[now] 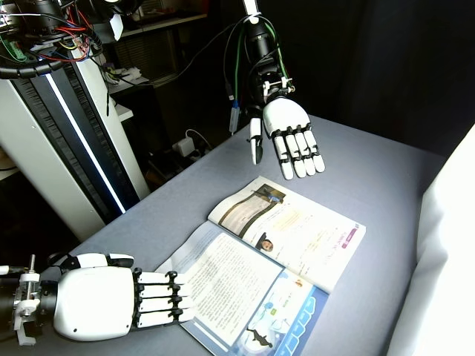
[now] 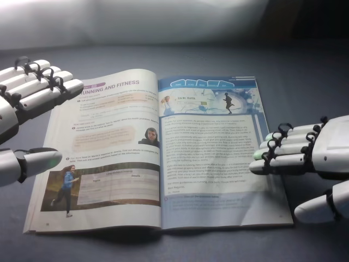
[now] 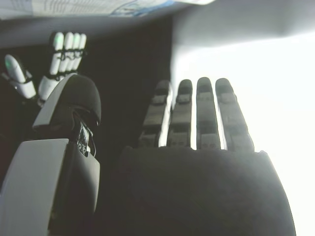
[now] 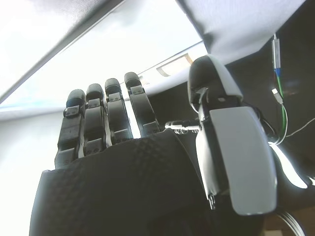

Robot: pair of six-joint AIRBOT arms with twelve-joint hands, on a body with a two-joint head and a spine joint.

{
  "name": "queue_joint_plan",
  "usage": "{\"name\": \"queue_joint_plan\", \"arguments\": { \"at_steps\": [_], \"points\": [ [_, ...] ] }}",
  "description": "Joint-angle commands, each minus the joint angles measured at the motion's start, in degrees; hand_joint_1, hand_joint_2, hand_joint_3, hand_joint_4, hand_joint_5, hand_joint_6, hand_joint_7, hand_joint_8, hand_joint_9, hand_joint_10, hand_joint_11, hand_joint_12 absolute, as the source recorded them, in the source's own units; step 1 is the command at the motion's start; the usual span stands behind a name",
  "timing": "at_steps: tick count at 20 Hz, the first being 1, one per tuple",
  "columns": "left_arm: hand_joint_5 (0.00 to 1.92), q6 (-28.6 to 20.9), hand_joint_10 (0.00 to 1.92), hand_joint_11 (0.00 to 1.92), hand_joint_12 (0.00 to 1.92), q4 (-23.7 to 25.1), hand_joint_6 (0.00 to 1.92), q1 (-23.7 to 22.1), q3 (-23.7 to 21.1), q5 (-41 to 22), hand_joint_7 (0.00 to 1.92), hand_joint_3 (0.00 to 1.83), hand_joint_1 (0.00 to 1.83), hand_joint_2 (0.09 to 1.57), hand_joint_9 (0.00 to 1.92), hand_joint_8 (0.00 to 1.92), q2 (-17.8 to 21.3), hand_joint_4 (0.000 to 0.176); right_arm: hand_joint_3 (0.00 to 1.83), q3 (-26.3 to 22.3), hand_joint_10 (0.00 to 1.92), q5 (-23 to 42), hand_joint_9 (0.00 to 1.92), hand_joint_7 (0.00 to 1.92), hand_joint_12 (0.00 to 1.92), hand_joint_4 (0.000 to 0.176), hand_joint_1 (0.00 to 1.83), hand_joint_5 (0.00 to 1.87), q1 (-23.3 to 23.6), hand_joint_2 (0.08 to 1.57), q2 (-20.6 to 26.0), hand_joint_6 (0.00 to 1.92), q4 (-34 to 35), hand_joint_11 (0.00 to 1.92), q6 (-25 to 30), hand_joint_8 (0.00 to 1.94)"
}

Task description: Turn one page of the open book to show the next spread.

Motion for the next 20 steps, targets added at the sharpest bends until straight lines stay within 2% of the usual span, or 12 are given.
{"name": "queue_joint_plan", "arguments": {
  "at_steps": [1,3,5,7,8,11,12,14,18,19,20],
  "points": [
    [0.0,-0.03,0.0,0.0,0.0,-0.92,0.0,-0.23,-0.01,-6.94,0.0,0.0,0.18,1.39,0.0,0.0,0.5,0.0,0.0,0.45,0.0,1.96,0.0,0.0,0.0,0.0,0.0,0.03,0.33,1.27,-0.29,0.01,0.17,0.0,1.63,0.0],
    [0.0,-0.02,0.0,0.0,0.0,-0.92,0.0,-0.19,-0.01,-7.1,0.0,0.0,0.18,1.39,0.0,0.0,0.5,0.005,0.0,1.17,0.0,1.81,0.0,0.0,0.0,0.0,0.0,0.02,0.23,1.26,-1.27,0.0,-1.99,0.0,3.9,0.0],
    [0.0,-0.02,0.0,0.0,0.0,-0.95,0.0,-0.18,-0.01,-7.43,0.0,0.0,0.2,1.39,0.0,0.0,0.52,0.001,0.0,1.59,0.0,1.8,0.0,0.0,0.0,0.0,0.0,0.01,-0.08,1.25,-2.14,0.0,-2.77,0.0,4.56,0.0],
    [0.0,-0.02,0.0,0.0,0.0,-1.14,0.0,-0.04,-0.06,-7.69,0.0,0.0,0.19,1.38,0.0,0.0,0.64,0.012,0.0,2.26,0.0,1.82,0.0,0.0,0.0,0.0,0.0,0.0,-0.15,1.25,-3.41,0.0,-3.86,0.0,5.47,0.0],
    [0.0,-0.02,0.0,0.0,0.0,-1.15,0.0,-0.01,-0.07,-7.73,0.0,0.0,0.2,1.39,0.0,0.0,0.65,0.007,0.0,2.52,0.0,1.85,0.0,0.0,0.0,0.0,0.0,0.0,-0.15,1.25,-3.92,0.0,-4.09,0.0,5.62,0.0],
    [0.0,0.17,0.0,0.0,0.0,-1.4,0.0,0.12,-0.21,-8.0,0.0,0.0,0.21,1.38,0.0,0.0,0.8,0.011,0.0,3.56,0.0,2.14,0.0,0.0,0.0,0.0,0.0,0.0,-0.15,1.24,-5.7,0.0,-4.13,0.0,5.65,0.0],
    [0.0,0.35,0.0,0.0,0.0,-1.64,0.0,0.28,-0.33,-8.2,0.0,0.0,0.18,1.38,0.0,0.0,0.91,0.019,0.0,4.02,0.0,2.42,0.0,0.0,0.0,0.0,0.0,0.0,-0.15,1.24,-6.5,0.0,-4.08,0.0,5.65,0.0],
    [0.0,0.43,0.0,0.0,0.0,-1.99,0.0,0.64,-0.48,-8.43,0.0,0.0,0.12,1.39,0.0,0.0,0.98,0.021,0.0,4.96,0.0,3.23,0.0,0.0,0.0,0.0,0.0,0.0,-0.15,1.23,-8.07,0.0,-3.7,0.0,5.65,0.0],
    [0.0,0.49,0.0,0.0,0.0,-3.21,0.0,2.15,-0.72,-9.33,0.0,0.0,0.13,1.4,0.0,0.0,0.98,0.006,0.0,7.68,0.0,5.57,0.0,0.0,0.0,0.0,0.0,0.0,0.52,1.24,-12.17,0.0,0.71,0.0,2.52,0.0],
    [0.0,0.49,0.0,0.0,0.0,-3.32,0.0,2.28,-0.76,-9.39,0.0,0.0,0.15,1.4,0.0,0.0,0.98,0.01,0.0,8.11,0.0,6.1,0.0,0.0,0.0,0.0,0.0,0.0,0.62,1.24,-12.88,0.0,2.25,0.0,1.29,0.0],
    [0.0,0.49,0.0,0.0,0.0,-3.51,0.0,2.48,-0.84,-9.42,0.0,0.0,0.13,1.41,0.0,0.0,0.99,0.005,0.0,9.02,0.0,7.13,0.0,0.0,0.0,0.0,0.0,0.0,1.21,1.24,-14.33,0.0,4.4,0.0,-0.42,0.0]
  ]
}}
